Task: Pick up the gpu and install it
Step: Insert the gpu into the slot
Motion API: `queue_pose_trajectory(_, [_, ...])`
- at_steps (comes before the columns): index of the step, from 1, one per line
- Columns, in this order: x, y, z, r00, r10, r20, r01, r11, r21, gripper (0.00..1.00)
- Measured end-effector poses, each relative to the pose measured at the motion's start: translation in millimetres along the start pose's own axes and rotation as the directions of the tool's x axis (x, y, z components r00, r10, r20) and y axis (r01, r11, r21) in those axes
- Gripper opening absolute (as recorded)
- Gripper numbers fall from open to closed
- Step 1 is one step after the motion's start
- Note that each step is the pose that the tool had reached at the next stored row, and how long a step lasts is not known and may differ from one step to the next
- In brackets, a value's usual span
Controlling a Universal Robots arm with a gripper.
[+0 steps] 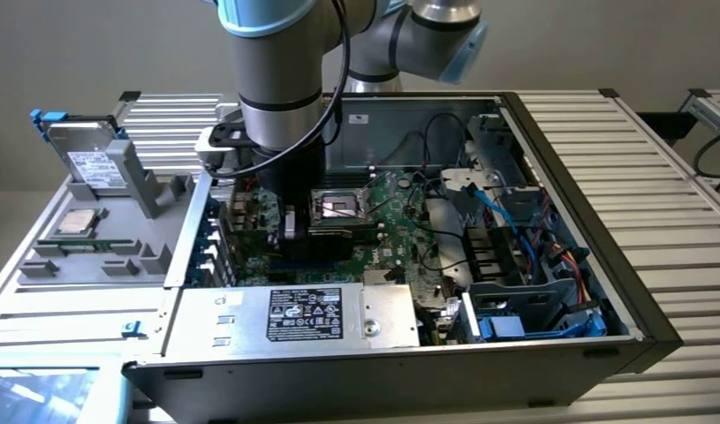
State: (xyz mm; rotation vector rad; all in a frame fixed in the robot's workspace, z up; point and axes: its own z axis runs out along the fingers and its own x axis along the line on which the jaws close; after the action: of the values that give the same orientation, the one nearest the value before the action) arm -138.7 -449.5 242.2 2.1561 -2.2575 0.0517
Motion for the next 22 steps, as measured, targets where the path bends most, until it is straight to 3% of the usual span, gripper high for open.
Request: queue_pose_trajectory(22, [-0.2,1.1,1.5,1.0,-0.001,-0.0002,0.001,1.0,0.0,0.29])
